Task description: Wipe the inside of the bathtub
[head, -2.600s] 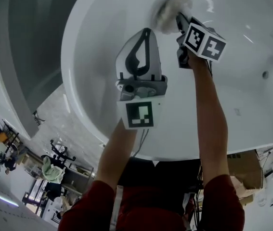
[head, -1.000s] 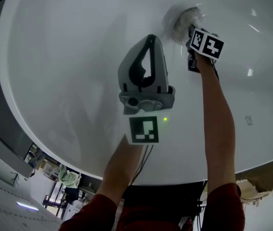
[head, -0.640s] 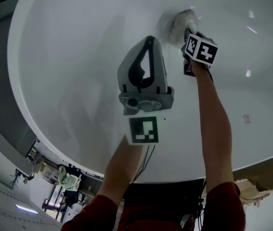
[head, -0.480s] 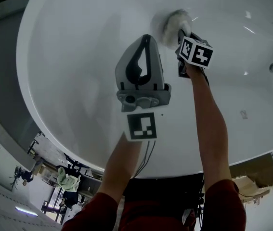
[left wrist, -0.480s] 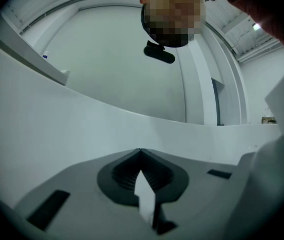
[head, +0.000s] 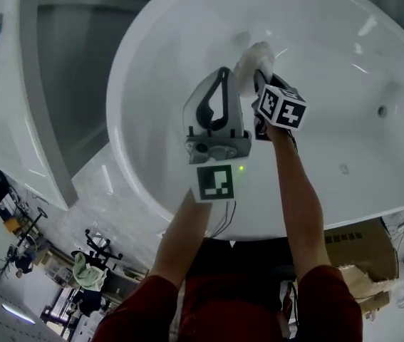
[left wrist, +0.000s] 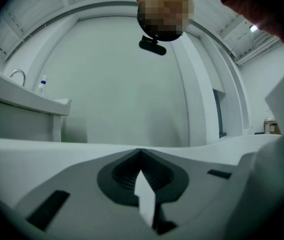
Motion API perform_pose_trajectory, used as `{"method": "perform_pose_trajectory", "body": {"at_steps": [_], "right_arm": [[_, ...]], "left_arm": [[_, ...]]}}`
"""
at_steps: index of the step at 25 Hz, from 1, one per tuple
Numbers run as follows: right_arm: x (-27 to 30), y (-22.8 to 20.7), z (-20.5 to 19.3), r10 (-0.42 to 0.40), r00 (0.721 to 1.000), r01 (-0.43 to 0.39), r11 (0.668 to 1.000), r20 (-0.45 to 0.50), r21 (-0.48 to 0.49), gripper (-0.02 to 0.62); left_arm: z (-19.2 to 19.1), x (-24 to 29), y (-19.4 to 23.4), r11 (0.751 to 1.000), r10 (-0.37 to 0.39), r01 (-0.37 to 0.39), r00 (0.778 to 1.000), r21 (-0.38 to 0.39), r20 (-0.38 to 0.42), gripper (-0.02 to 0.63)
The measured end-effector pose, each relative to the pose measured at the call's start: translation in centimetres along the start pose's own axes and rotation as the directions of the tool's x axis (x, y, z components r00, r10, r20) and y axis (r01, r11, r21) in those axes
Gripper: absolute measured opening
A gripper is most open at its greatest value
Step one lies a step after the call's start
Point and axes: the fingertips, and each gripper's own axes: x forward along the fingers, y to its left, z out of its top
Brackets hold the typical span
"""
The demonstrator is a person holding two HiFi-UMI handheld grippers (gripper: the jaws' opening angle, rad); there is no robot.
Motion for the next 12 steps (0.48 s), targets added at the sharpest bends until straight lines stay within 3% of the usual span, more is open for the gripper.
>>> {"method": "perform_pose_trajectory", "body": {"at_steps": [12], "right_arm": [[-13.6,14.5,4.1,0.135,0.991,-0.132,0.989,0.028,-0.073,0.101]], "left_arm": [[11.8,-8.5,5.5,0.996,0.079,-0.079,0.997,0.050,0.000,0.014]]}}
